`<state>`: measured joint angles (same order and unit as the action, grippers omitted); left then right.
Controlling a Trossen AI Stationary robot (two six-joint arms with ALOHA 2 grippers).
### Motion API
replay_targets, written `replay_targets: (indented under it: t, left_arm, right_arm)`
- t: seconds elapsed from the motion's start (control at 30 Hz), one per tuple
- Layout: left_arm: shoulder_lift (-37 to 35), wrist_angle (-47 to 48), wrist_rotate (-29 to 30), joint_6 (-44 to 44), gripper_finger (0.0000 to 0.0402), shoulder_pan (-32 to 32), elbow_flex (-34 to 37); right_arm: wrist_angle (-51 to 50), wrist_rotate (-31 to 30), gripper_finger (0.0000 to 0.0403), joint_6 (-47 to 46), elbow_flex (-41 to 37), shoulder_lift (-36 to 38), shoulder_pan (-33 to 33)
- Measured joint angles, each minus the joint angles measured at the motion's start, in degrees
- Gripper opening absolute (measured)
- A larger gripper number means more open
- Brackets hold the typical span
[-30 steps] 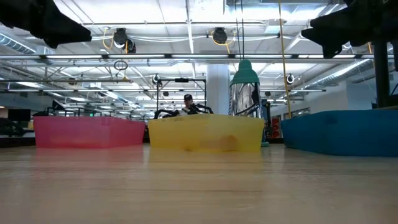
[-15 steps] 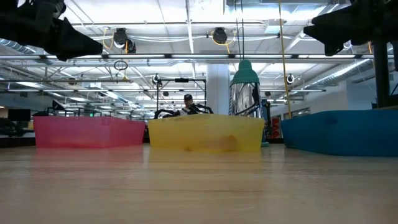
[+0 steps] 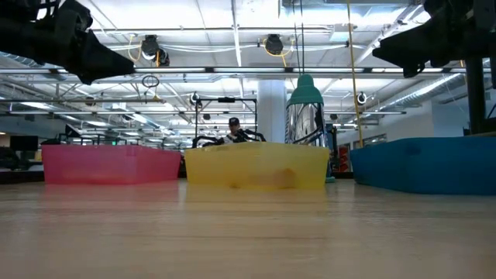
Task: Pick & Place Kitchen Items
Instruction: Return to Home Position
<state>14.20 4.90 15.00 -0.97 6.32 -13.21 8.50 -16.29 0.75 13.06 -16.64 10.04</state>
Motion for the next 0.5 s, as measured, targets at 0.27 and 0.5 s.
replay_targets:
  t: [0.27, 0.5]
  left_arm:
    - [0.02, -0.42, -1.24, 1.09, 0.0145, 0.54, 0.00]
    - [0.04, -1.77, -1.07, -0.89, 0.0145, 0.54, 3.26]
  right_arm:
    - [0.78, -0.07, 0.0152, 0.34, -1.14, 0.02, 0.00]
    - [4.82, -0.24, 0.0151, 0.94, -3.78, 0.54, 0.00]
